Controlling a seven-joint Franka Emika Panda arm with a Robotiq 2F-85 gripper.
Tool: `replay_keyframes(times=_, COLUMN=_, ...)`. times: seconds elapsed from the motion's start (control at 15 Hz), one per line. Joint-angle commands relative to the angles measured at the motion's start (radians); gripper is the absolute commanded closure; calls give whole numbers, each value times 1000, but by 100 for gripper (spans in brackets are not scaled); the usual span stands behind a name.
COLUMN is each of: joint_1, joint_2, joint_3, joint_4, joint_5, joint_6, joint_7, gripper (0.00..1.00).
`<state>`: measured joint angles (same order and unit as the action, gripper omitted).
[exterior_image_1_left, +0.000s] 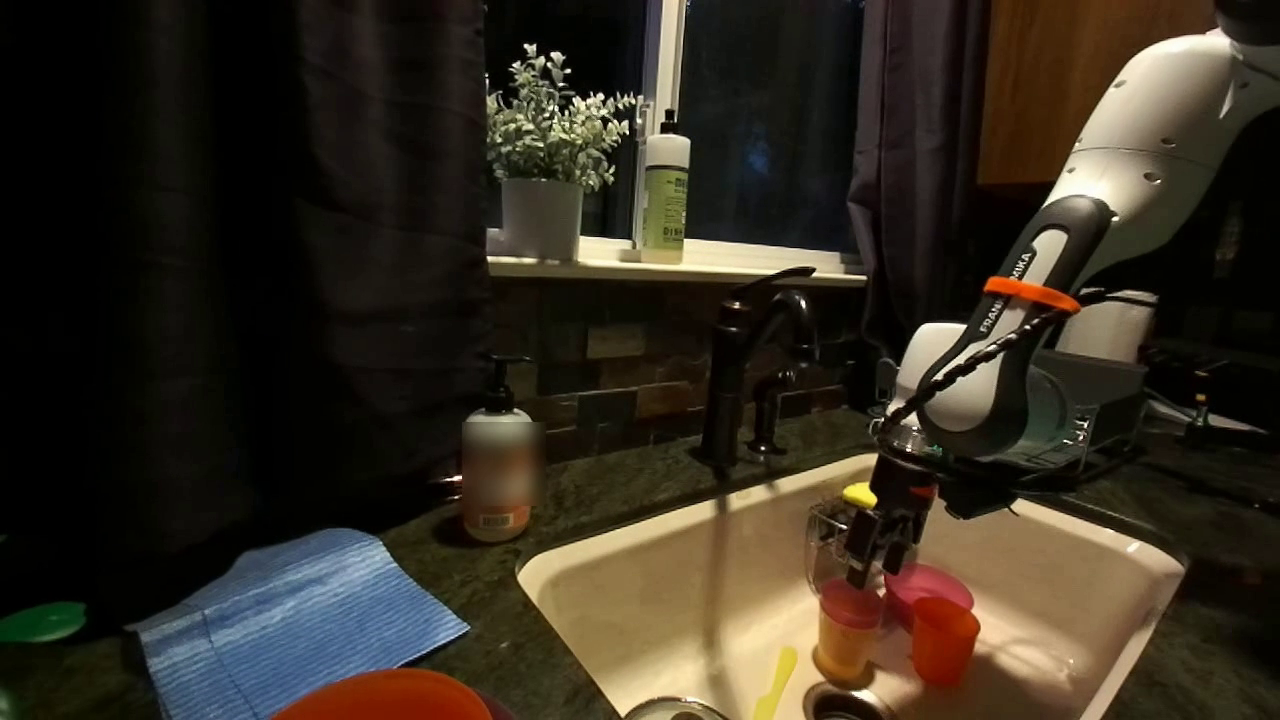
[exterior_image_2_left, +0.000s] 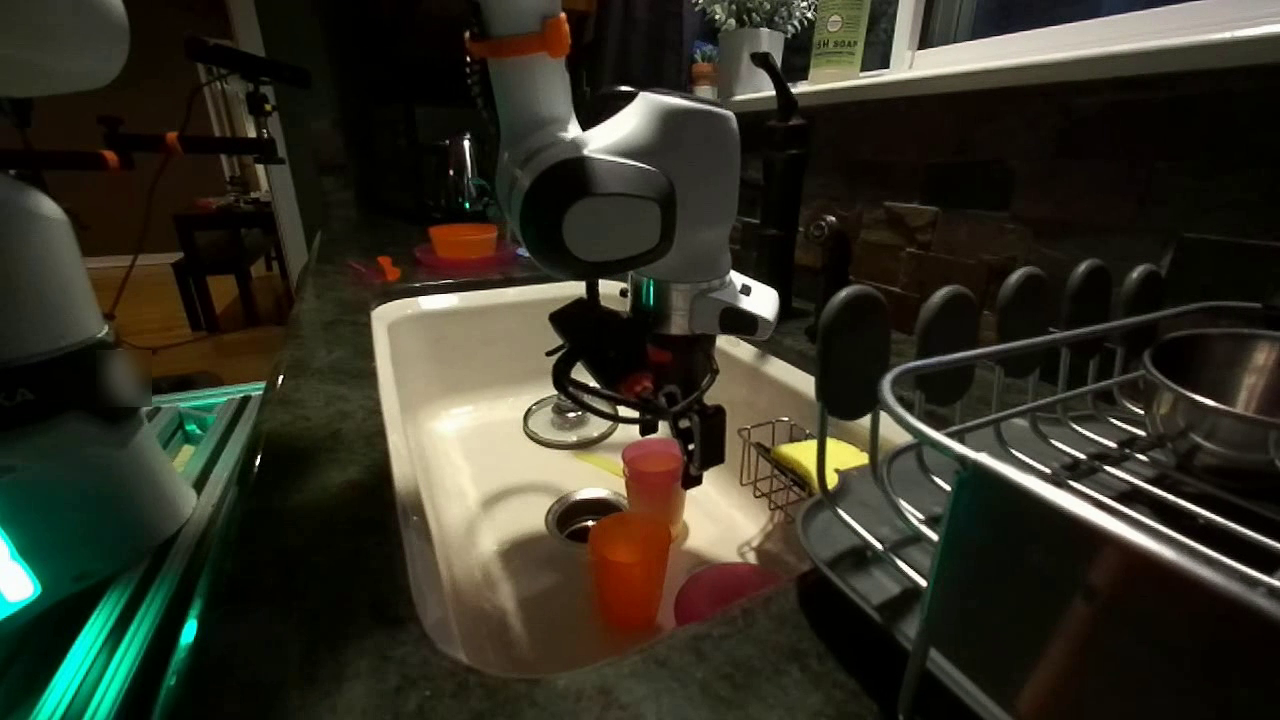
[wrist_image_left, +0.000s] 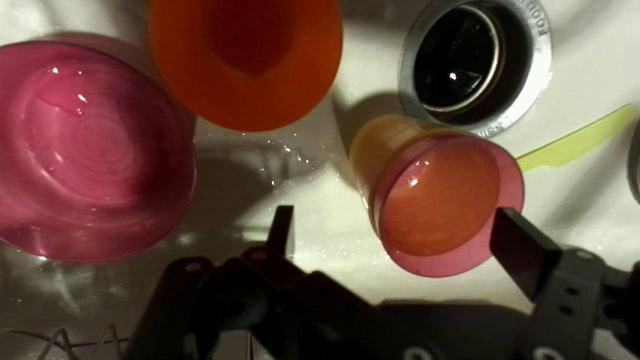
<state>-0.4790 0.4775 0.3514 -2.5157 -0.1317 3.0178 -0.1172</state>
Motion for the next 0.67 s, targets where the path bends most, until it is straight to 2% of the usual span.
replay_keyframes(times=0.0, joint_1=60, joint_2=20, joint_3=-37, joint_4=43, joint_5=90, joint_6=-55, joint_7=-52, gripper=10)
replay_keyframes(times=0.07, joint_1=72, joint_2=22, joint_3=-46, joint_4=50, joint_5=103, joint_6=-64, joint_7=-60, gripper=15)
replay_keyframes(times=0.13, joint_1=83, joint_2=23, joint_3=-53, joint_4=56, joint_5=115, joint_6=-73, joint_7=-64, gripper=33)
replay_keyframes(times=0.2, joint_1=93, joint_2=26, joint_3=-63, joint_4=62, joint_5=123, joint_6=-80, joint_7=-67, gripper=42)
replay_keyframes(times=0.6, joint_1=161, joint_2=42, joint_3=-128, joint_4=92, joint_5=139, joint_6=-117, joint_7=-70, gripper=87)
